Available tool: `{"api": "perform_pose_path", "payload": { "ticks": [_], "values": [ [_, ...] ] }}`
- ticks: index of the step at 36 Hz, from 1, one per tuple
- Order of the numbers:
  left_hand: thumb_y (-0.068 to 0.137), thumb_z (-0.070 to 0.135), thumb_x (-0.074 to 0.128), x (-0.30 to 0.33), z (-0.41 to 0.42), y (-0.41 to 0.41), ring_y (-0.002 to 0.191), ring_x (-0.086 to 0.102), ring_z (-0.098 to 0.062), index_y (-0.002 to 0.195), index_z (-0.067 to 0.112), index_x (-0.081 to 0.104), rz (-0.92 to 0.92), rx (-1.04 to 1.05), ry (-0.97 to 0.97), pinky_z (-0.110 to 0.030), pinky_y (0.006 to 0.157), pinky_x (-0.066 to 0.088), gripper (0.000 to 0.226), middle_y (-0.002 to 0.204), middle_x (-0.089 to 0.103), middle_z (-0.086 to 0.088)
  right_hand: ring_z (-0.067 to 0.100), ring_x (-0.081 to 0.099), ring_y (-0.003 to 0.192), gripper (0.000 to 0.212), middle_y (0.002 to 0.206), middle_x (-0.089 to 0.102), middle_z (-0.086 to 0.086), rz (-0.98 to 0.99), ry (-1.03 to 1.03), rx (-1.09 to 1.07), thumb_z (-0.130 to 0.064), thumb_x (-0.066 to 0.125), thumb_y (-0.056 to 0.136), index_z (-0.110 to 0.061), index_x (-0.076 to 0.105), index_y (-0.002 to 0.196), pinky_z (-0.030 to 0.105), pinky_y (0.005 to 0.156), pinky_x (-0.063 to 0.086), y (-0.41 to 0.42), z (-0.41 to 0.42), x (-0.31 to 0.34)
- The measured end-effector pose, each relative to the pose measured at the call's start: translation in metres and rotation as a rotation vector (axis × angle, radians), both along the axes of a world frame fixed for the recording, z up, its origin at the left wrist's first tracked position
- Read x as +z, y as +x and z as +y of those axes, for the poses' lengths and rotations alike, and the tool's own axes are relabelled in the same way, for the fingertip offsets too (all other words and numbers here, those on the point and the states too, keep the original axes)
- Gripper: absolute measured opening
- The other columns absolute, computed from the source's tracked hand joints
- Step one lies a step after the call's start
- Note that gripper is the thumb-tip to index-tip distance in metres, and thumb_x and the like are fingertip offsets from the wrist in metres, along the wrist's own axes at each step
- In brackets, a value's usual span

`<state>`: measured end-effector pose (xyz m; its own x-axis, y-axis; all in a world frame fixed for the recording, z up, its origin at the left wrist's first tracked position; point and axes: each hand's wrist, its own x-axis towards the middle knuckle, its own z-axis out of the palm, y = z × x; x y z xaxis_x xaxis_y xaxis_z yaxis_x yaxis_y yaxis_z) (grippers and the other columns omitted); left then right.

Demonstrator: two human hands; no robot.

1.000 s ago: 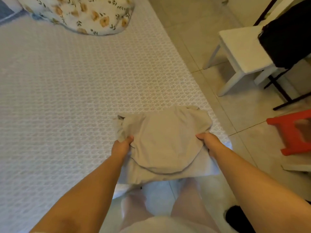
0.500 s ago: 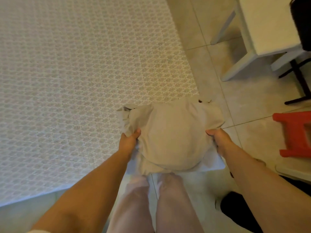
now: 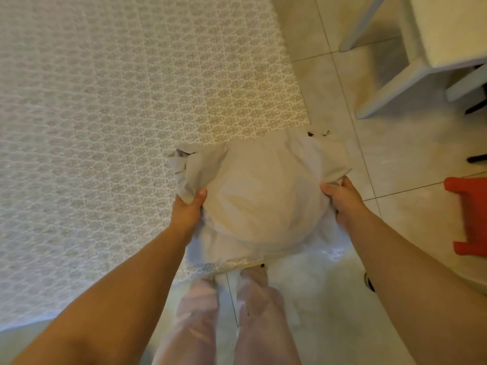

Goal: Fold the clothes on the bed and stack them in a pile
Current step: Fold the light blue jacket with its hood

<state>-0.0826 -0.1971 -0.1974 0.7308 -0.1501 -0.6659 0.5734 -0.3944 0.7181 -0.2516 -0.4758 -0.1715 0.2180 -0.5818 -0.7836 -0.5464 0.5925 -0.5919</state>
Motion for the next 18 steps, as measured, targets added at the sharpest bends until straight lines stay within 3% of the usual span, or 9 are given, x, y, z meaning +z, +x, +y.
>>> {"api": "perform_pose_path", "payload": {
  "ticks": [3,9,12,15,18],
  "values": [
    [0.087,0.037,0.066,0.000,0.002,-0.005,0.092,0.060,-0.006,0.108,0.035,0.056,0.017,0.012,0.016,-0.023,0.076,0.047,0.023,0.098,0.063,0.018,0.032,0.055,0.114,0.060,0.131,0.056,0.008,0.015,0.005,0.032,-0.007,0.062,0.087,-0.022,0.040,0.142,0.051,0.099,0.045,-0.001,-0.001,-0.004],
    [0.088,0.042,0.064,0.005,0.008,-0.024,0.107,0.061,-0.018,0.119,0.031,0.055,0.097,-0.005,0.013,-0.039,0.095,0.048,0.035,0.112,0.065,0.008,0.032,0.056,0.113,0.056,0.130,0.057,0.008,0.069,-0.013,0.110,-0.011,0.063,0.088,-0.023,0.043,0.139,0.050,0.099,0.046,-0.006,-0.005,-0.001],
    [0.089,0.040,0.062,0.011,0.004,-0.025,0.114,0.058,-0.023,0.127,0.025,0.052,0.118,-0.026,0.044,-0.038,0.096,0.046,0.042,0.120,0.063,0.001,0.032,0.054,0.115,0.059,0.133,0.055,0.009,0.080,0.000,0.116,-0.012,0.063,0.089,-0.022,0.040,0.142,0.050,0.100,0.045,-0.006,-0.007,0.002],
    [0.085,0.045,0.066,0.018,-0.007,-0.025,0.124,0.048,-0.033,0.144,0.014,0.030,-0.038,-0.084,0.429,-0.041,0.093,0.042,0.075,0.141,0.044,-0.012,0.032,0.049,0.122,0.070,0.139,0.049,0.008,0.190,-0.120,0.167,-0.018,0.065,0.087,-0.024,0.030,0.147,0.048,0.103,0.041,-0.002,0.001,0.009],
    [0.082,0.049,0.064,0.035,-0.020,-0.032,0.139,0.025,-0.035,0.151,0.018,0.013,-0.389,-0.240,0.750,-0.057,0.107,0.027,0.091,0.157,0.013,-0.012,0.031,0.037,0.133,0.077,0.150,0.036,0.007,0.428,-0.623,0.288,-0.022,0.064,0.084,-0.021,0.024,0.150,0.046,0.107,0.031,0.006,0.019,0.028]
  ]
}}
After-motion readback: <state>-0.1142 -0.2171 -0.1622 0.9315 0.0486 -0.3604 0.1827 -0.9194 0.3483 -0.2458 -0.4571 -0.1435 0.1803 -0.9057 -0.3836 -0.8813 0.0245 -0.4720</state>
